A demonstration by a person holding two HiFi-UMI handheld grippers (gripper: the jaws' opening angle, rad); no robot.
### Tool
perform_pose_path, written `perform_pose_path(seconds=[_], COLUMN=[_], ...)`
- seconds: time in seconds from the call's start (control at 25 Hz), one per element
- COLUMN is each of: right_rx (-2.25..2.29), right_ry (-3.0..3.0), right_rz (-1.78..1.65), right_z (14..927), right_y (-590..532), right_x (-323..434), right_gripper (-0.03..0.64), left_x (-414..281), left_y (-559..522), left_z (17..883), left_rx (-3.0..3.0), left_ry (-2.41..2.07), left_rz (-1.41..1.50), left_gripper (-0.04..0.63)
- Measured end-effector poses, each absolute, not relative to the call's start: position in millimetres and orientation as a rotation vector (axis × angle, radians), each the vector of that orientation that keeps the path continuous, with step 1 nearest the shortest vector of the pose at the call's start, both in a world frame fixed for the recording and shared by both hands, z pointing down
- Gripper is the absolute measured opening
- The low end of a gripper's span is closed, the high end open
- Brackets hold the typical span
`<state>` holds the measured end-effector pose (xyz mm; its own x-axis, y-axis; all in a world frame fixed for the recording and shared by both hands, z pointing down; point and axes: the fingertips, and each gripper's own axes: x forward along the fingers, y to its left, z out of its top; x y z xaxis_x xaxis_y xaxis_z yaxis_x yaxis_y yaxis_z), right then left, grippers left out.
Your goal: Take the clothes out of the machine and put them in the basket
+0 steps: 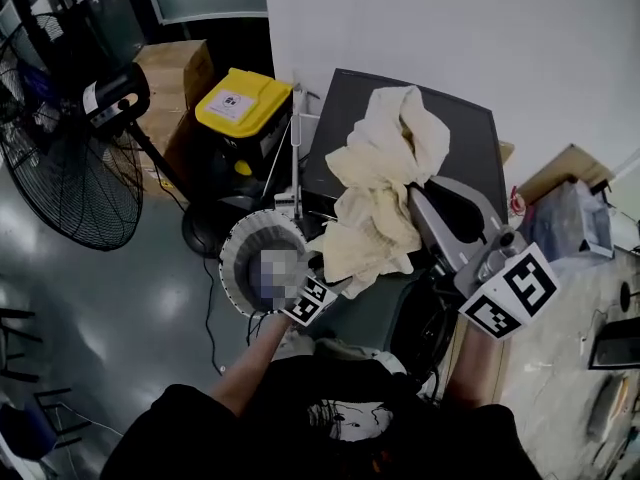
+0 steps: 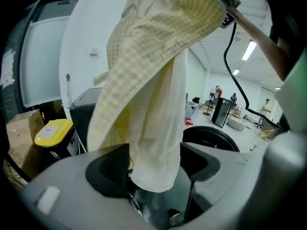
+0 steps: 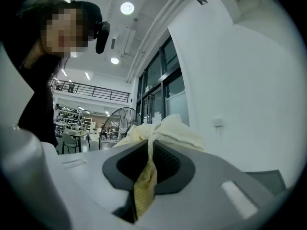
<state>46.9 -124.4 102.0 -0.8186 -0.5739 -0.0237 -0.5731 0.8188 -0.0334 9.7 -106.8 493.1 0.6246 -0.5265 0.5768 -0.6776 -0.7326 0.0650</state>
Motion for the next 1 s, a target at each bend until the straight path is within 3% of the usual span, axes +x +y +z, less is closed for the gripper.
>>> perform_pose_path(seconds=[0.08, 0.12, 0.16, 0.2, 0.24, 0.44, 0.6, 1.0], right_rx=[-0.917, -0.914, -0.915, -0.920, -0.929, -1.027, -1.068, -0.932], right_ry=[2.963, 2.962, 2.961, 2.958, 2.956, 2.964, 2.977, 2.981], right_rz=[-0.032, -0.034, -0.039, -0.046, -0.052, -0.074, -0.110, -0.197], right_z=[98.2, 98.2, 99.1, 100.5, 102.5, 124.7, 158.4, 161.8], right_y=[-123.3, -123.3, -124.1, -125.6, -127.8, -142.5, -150.9, -152.3], right_x=[45.0, 44.3, 43.8, 43.7, 44.0, 48.4, 27.6, 26.2], right_gripper=[0.061, 0.060, 0.060, 0.060, 0.060, 0.060, 0.060, 0.060], left_x=[18.5, 21.5, 23.2, 23.8, 23.8, 7.1, -44.9, -87.4], left_y=[-119.1, -123.3, -126.1, -127.3, -126.6, -108.3, -107.8, -97.0], left_z=[488.4, 486.0, 484.1, 482.4, 481.5, 482.5, 484.2, 403.7], left_rx=[2.579, 2.579, 2.579, 2.580, 2.581, 2.579, 2.509, 2.443], left_ry=[-0.989, -1.000, -1.011, -1.015, -1.008, -0.956, -1.047, -1.317], left_rz=[0.735, 0.716, 0.703, 0.693, 0.685, 0.685, 0.591, 0.388], left_gripper=[0.320, 0.268, 0.202, 0.068, 0.014, 0.014, 0.013, 0.012])
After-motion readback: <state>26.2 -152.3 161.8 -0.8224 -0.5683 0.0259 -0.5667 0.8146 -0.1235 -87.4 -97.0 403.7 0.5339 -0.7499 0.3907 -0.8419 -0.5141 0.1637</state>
